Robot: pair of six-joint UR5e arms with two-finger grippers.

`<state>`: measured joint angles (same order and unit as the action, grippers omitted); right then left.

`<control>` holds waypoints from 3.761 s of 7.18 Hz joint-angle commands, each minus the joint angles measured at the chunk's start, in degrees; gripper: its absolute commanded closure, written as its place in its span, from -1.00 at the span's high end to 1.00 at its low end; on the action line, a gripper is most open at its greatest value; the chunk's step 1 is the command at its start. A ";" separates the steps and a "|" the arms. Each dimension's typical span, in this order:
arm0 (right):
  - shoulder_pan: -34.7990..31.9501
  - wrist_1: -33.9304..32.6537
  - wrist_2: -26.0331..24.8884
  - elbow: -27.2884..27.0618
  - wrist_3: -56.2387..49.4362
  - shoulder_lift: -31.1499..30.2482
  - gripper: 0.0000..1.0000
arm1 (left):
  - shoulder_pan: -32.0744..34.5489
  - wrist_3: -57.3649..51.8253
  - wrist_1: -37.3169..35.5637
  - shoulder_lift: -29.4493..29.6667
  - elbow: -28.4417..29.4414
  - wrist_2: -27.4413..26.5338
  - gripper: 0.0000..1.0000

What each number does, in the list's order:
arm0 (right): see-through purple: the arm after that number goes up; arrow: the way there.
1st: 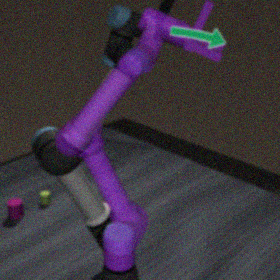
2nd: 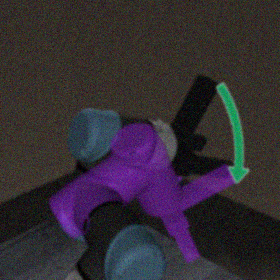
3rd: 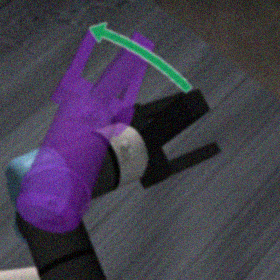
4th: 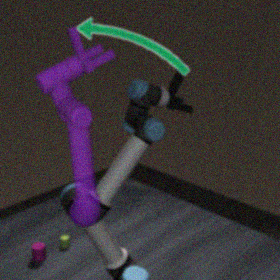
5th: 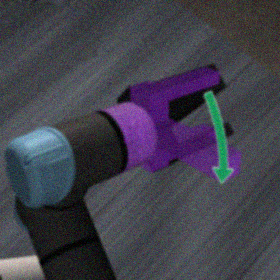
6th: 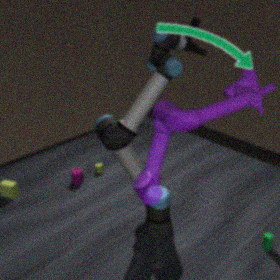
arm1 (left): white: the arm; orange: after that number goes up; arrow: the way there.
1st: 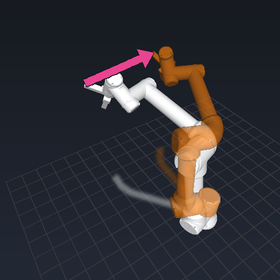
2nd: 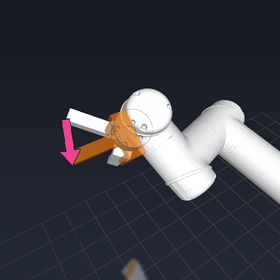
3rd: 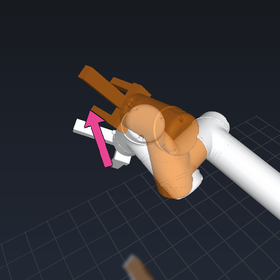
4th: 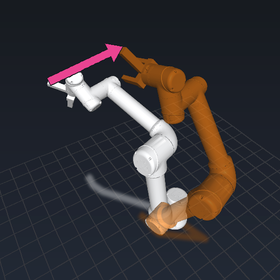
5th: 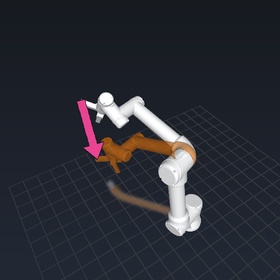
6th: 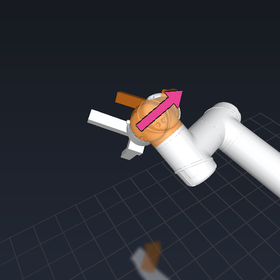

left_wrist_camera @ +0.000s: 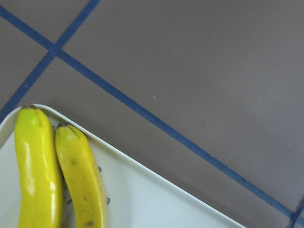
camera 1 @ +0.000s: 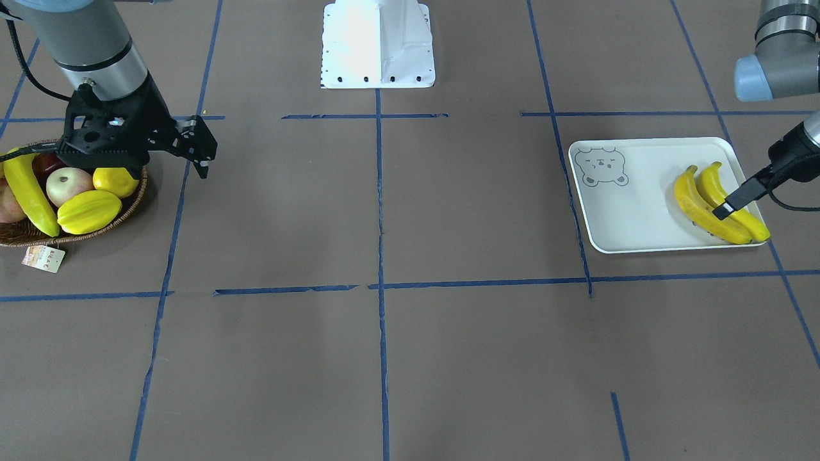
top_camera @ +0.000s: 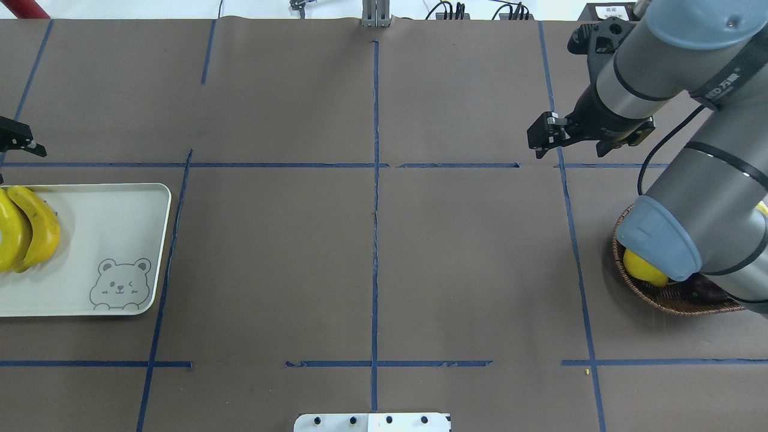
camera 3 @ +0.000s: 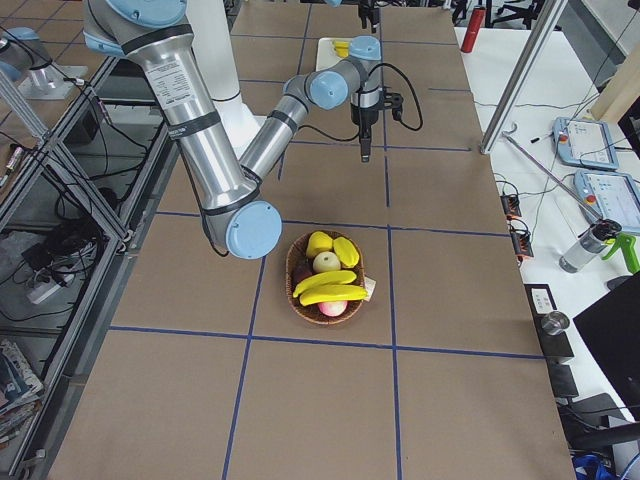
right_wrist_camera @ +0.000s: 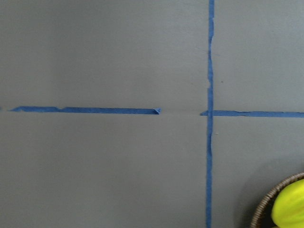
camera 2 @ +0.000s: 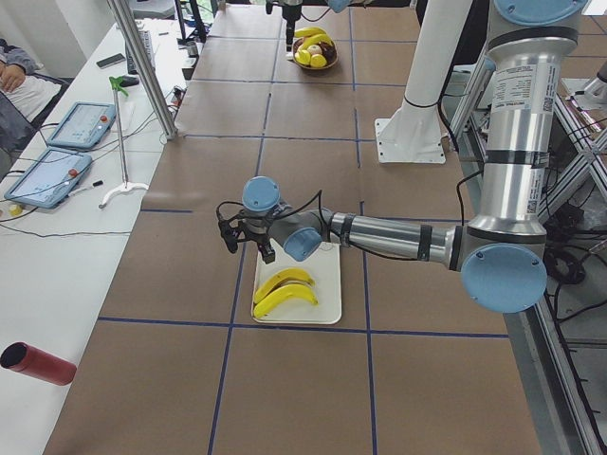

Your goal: Transfer all bananas from basket to plate

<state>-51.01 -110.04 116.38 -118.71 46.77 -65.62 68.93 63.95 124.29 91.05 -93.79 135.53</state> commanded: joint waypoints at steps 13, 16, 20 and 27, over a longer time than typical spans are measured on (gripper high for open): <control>-12.53 38.38 3.24 9.95 -31.57 -40.03 0.84 | -3.53 -21.76 -5.99 2.38 -2.54 -0.44 1.00; -12.89 39.20 3.41 10.87 -31.39 -39.76 0.71 | -3.53 -21.76 -5.99 2.38 -2.54 -0.44 1.00; -12.89 39.20 3.67 12.45 -31.57 -39.76 0.53 | -3.53 -21.76 -5.99 2.29 -2.54 -0.53 1.00; -12.89 39.20 4.11 12.19 -31.66 -39.67 -0.75 | -3.53 -21.94 -5.99 2.29 -2.36 -0.53 1.00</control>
<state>-63.90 -70.84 120.29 -106.21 15.18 -105.31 65.36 42.08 118.30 93.33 -96.16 134.95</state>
